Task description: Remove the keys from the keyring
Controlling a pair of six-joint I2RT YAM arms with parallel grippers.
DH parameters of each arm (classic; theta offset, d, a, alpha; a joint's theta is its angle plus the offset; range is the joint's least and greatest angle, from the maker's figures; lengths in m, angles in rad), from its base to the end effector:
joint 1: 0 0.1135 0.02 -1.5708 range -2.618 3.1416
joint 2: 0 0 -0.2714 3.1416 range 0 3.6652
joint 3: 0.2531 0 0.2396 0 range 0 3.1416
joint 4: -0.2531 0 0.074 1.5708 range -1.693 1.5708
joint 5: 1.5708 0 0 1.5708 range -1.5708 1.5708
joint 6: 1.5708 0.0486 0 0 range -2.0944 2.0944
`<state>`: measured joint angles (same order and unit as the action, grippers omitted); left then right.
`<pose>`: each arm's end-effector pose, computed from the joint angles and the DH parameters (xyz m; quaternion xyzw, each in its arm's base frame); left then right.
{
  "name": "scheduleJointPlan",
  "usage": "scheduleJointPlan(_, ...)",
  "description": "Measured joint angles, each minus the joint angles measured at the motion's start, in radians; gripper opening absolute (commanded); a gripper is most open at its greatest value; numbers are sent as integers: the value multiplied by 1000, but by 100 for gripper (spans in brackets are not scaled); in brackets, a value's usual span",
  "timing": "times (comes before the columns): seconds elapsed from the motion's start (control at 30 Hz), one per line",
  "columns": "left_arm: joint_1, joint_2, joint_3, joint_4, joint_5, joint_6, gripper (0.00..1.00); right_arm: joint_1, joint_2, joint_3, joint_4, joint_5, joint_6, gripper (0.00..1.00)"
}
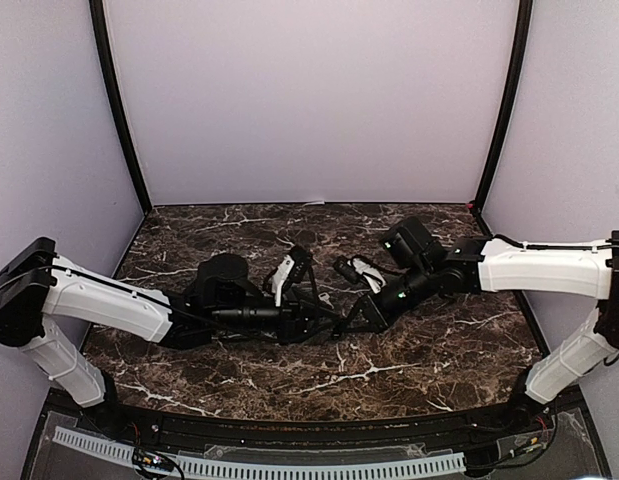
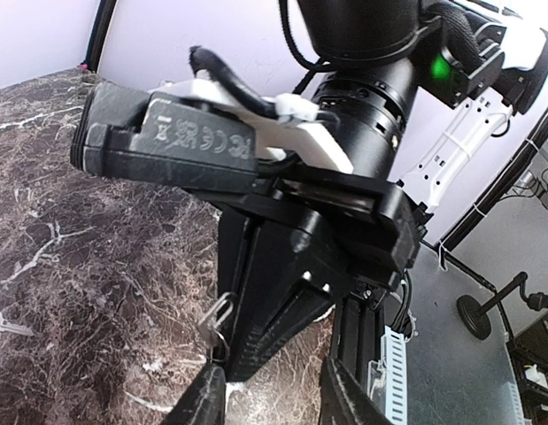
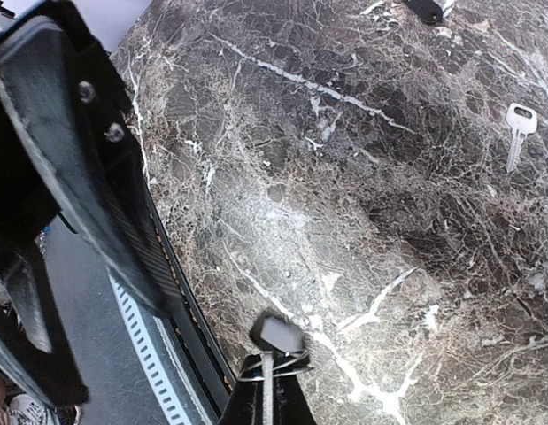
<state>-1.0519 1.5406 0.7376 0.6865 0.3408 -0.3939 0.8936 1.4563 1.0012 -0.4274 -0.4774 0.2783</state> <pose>0.1521 -0.2990 0.2456 0.3446 0.6603 -0.5284 0.4075 0.1694 0.2463 0.2446 -0.3530 0.8476 0.3667 0.1501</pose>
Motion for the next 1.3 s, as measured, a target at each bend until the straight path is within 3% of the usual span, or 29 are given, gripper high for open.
scheduleJointPlan(0.3, 0, 59, 45, -3, 15, -27, 36, 0, -8, 0, 9, 5, 12, 0)
scheduleJointPlan(0.47, 10, 60, 45, 7, -2, -41, 43, 0, -31, 0, 13, 64, 16, 0)
scheduleJointPlan(0.67, 33, 58, 31, 38, 13, -45, 44, -3, -47, 0, 55, 45, 15, 0)
scheduleJointPlan(0.97, 39, 58, 31, 46, 54, -38, 32, -3, -33, 0, 72, -27, 10, 0)
scheduleJointPlan(1.3, 40, 101, 49, 82, 87, -63, 26, -3, -27, 0, 77, -50, 3, 0)
